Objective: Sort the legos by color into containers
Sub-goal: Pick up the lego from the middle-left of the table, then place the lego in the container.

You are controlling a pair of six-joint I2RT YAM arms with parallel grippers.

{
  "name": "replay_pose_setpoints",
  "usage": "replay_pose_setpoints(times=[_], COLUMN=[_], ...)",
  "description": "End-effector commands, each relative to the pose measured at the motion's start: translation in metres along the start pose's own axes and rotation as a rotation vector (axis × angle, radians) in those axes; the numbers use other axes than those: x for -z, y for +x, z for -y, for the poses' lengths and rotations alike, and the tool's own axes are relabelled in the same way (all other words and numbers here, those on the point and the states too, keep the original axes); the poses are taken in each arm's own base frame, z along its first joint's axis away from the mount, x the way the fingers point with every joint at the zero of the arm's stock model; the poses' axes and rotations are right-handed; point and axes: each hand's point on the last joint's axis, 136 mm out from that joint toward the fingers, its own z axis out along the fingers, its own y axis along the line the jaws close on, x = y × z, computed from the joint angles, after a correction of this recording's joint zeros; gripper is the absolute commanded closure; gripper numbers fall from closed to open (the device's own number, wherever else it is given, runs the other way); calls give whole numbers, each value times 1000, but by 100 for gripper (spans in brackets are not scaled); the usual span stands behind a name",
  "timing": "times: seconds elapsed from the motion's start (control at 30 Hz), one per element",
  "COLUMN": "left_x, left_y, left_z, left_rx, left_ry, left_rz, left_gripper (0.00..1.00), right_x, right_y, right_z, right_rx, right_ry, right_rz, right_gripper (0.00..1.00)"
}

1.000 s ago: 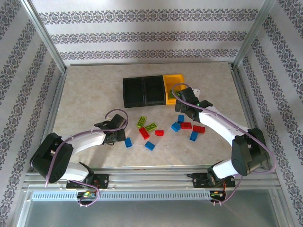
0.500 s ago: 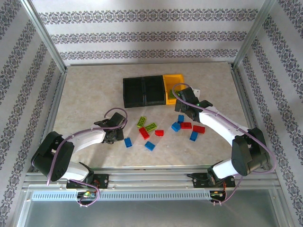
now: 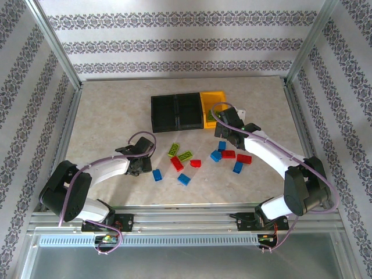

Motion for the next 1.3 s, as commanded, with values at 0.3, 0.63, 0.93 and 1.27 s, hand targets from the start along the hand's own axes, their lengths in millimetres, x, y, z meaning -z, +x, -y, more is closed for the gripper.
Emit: replay_pose_setpoints(times=[0.3, 0.63, 0.93, 1.27], left_x=[-4, 11, 40, 70], left_y=[-26, -42, -90, -167], left_z=[-4, 0, 32, 82], left_rx=[20, -25, -34, -107], left_ry=[-19, -8, 95, 143], left_rz=[78, 132, 272, 421], left_gripper=[62, 66, 66, 66], right_x=[3, 6, 10, 12], right_y=[-3, -2, -1, 3], right_z=[-5, -3, 2, 6], right_rx=[-10, -17, -48, -74], right_ry=[-1, -3, -1, 6], right_rz=[2, 8, 22, 19], right_gripper=[2, 2, 2, 2])
